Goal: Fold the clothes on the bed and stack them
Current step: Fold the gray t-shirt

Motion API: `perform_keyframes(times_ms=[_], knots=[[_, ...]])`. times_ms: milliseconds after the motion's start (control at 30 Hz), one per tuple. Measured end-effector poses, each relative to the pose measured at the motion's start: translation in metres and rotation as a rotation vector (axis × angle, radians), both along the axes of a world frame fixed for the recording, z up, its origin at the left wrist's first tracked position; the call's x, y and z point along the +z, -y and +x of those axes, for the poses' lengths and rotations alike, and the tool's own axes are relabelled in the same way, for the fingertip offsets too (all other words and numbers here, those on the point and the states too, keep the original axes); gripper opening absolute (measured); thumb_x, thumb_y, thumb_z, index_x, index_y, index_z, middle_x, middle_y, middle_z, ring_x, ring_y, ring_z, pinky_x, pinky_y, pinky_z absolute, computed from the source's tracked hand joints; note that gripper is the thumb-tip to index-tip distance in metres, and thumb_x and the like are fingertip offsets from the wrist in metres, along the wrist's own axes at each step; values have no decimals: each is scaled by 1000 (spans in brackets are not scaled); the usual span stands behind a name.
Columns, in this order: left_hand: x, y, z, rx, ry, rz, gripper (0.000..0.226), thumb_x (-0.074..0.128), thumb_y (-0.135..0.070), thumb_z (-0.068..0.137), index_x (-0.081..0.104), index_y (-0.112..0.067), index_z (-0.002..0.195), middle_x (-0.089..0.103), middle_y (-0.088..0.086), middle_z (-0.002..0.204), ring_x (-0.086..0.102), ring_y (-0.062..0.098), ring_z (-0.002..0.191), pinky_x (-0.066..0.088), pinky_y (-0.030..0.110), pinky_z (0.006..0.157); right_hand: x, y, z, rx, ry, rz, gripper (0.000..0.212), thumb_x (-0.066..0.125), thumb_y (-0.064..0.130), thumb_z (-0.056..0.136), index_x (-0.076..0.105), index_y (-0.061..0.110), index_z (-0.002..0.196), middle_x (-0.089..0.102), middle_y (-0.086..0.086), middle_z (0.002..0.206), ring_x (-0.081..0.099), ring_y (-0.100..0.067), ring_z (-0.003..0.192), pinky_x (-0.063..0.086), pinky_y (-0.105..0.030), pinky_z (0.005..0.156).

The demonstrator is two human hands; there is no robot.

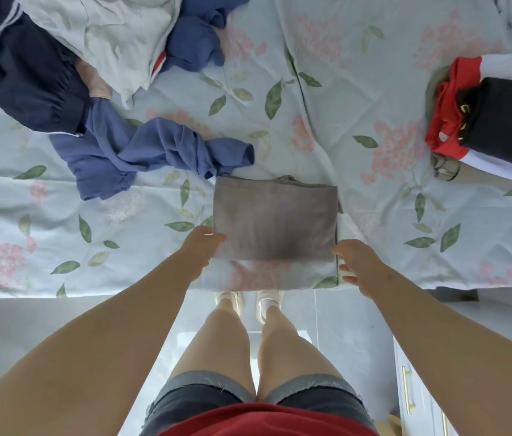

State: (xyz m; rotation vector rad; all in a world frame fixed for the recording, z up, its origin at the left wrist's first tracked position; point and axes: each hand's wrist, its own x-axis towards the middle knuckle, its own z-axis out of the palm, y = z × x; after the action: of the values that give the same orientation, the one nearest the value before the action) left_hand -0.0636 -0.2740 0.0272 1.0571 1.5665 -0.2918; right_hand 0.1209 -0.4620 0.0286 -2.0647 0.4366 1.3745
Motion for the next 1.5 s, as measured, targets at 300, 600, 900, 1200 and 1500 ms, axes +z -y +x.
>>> perform_keyframes(times_ms=[300,600,900,1200,1500], knots=[[-66,-12,30,86,-88,37,93,76,-41,68,27,-14,142,46,6,132,51,29,114,45,42,94,-70,-27,17,-33,-4,78,43,65,18,87,50,6,125,64,-9,110,62,-14,74,45,-20,51],[-84,-23,36,171,42,-175,56,82,-37,69,60,-9,113,68,6,106,66,25,94,54,41,88,-85,-37,17,-74,25,92,43,71,12,83,53,4,122,63,-11,114,63,-27,97,53,-40,84],[-14,-47,30,101,161,-121,47,79,-32,74,60,-13,113,68,5,106,63,26,97,50,41,91,-6,-40,8,-201,30,259,12,61,14,90,59,15,102,68,-4,96,65,-19,81,54,-31,70],[77,-37,121,-82,345,14,50,76,-28,78,55,-10,119,65,5,102,60,26,92,49,38,83,77,-2,59,-388,218,346,6,60,17,91,61,14,97,66,-1,90,62,-17,79,48,-27,64],[111,55,276,-123,434,25,43,78,-24,76,59,-10,112,68,7,101,65,27,91,53,39,85,112,95,200,-415,304,371,11,59,18,92,59,15,102,66,-2,90,62,-20,81,49,-31,64]])
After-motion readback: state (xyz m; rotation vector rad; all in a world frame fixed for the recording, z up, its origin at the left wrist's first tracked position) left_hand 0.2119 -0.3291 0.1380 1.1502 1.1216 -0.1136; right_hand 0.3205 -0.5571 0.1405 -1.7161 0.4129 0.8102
